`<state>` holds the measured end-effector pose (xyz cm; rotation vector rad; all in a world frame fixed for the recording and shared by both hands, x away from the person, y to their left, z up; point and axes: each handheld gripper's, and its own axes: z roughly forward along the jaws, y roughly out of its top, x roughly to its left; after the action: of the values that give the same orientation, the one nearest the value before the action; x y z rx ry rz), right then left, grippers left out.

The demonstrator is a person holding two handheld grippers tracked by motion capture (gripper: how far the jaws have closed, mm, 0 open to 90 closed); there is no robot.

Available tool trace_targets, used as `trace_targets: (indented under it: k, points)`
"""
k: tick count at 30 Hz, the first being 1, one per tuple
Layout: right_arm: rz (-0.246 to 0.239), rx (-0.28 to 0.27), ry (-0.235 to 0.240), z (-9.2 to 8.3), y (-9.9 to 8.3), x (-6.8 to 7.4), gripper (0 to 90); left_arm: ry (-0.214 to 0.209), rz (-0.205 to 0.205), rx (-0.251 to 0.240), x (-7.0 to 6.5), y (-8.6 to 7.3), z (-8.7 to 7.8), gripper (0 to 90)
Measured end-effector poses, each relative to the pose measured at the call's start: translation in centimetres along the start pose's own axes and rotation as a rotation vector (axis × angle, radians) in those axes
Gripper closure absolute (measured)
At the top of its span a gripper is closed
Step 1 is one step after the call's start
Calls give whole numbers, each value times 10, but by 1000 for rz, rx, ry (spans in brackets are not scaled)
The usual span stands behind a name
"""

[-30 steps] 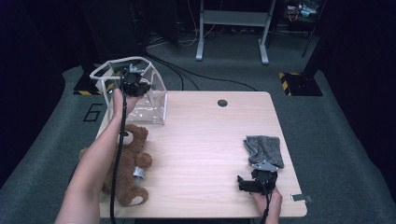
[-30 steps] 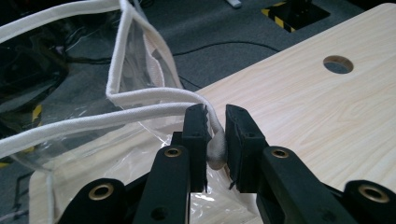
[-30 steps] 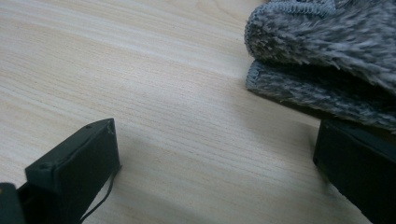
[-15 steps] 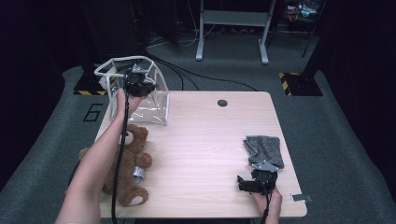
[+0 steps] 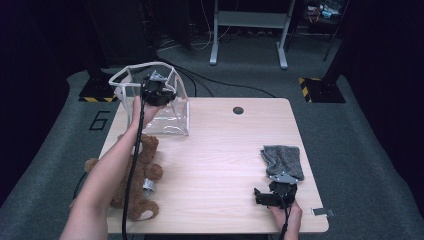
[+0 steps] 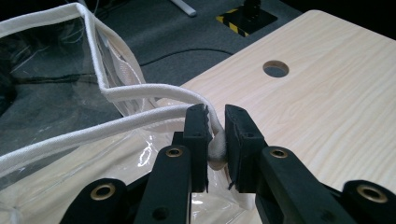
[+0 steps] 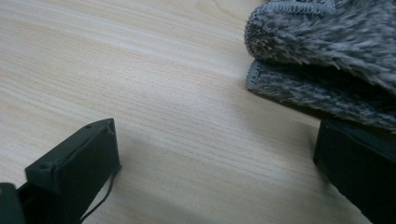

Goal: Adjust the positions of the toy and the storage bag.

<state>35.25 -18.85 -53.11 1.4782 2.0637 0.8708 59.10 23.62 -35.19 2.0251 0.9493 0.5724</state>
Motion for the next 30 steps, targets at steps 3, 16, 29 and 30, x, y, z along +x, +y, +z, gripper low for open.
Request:
trace_targets:
  k: [3, 16, 29, 30]
  points:
    - [-3, -1, 0, 0, 0, 0, 0, -22, 8, -1, -5, 1, 2, 794]
    - [0, 0, 0, 0, 0, 0, 0, -84, 57, 6, -24, 6, 8, 792]
    - [-2, -1, 0, 0, 0, 0, 0, -151, 82, 6, -42, 11, 13, 790]
    - [0, 0, 0, 0, 0, 0, 0, -163, 99, 18, -43, 12, 14, 790]
